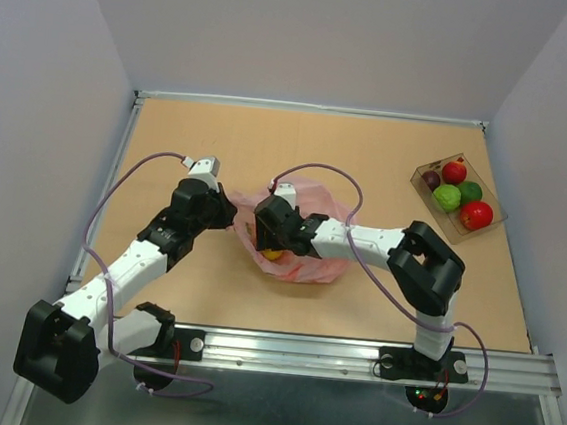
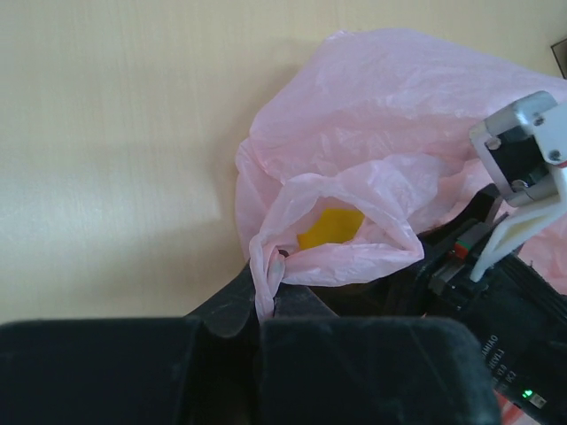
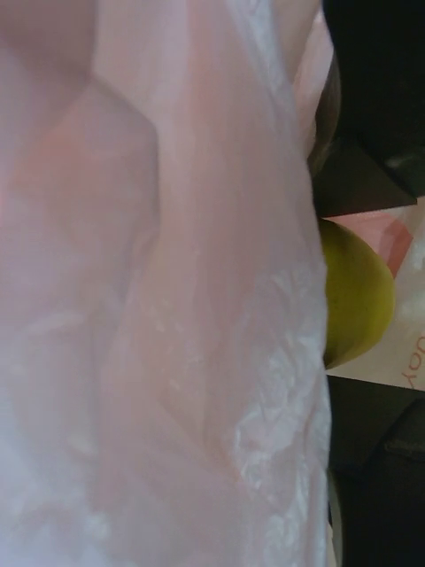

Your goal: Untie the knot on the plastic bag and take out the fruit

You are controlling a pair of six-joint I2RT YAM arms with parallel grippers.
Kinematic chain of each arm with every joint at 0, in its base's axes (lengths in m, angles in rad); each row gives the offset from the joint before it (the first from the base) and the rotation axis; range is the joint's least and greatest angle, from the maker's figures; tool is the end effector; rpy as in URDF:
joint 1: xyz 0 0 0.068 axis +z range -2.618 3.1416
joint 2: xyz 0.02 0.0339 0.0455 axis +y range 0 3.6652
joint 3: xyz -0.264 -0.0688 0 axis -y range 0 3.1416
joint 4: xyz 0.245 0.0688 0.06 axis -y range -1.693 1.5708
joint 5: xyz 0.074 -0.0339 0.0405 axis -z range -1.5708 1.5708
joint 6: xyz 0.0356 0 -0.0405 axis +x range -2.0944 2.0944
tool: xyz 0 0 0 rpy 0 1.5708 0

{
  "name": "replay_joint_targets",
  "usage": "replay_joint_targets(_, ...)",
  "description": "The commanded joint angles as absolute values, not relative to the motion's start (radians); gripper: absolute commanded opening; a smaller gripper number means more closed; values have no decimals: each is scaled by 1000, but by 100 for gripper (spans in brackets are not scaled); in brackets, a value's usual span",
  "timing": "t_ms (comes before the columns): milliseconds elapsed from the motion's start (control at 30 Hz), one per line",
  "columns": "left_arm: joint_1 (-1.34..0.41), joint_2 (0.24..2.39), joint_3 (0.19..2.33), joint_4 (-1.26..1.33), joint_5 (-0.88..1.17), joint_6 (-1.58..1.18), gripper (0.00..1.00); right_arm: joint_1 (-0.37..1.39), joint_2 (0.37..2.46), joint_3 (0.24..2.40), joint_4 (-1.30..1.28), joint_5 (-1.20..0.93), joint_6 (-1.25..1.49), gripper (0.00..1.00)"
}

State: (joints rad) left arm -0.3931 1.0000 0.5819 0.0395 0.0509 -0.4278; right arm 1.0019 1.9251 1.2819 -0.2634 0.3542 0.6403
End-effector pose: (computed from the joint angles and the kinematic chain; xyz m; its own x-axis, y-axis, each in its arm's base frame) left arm 0.2094 -0.0888 0.2505 -0.4875 -0.2464 -0.8376 0.2462 0.8817 -0.4026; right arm 0.2312 0.3386 0.1776 -0.7434 -0.1225 -0.6575 -0.2879 0.9460 0.1493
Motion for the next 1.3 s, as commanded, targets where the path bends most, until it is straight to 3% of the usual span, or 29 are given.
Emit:
replay_joint_targets(0, -399, 996, 600, 28, -63, -436, 5, 1000, 1876, 1269, -170, 344, 604, 56)
replay_joint_targets(33, -397, 999, 612, 23, -81, -437, 5, 1000, 1847, 1259, -172, 342, 598, 45)
replay_joint_targets(133, -396, 1026, 644, 3, -155, -443, 5, 1000, 1768, 1218, -173, 316, 566, 30)
replay_joint_targets(433, -339, 1132, 764, -52, -228, -443, 4, 1000, 1516, 1137, -213, 137, 365, 27)
replay_joint_targets(633, -322, 1137, 785, -54, -238, -393, 4, 973, 1359, 1204, -293, 338, 284, 27)
replay_joint_targets(867, -322, 1020, 732, -20, -204, -347, 4, 663, 1310, 1250, -350, 474, 256, 27)
replay_joint_targets(967, -322, 953, 724, -5, -152, -328, 4, 427, 1319, 1246, -351, 506, 276, 27)
replay_joint_targets(1267, -321, 833, 733, -5, -89, -321, 5, -30, 1428, 1246, -351, 390, 387, 28)
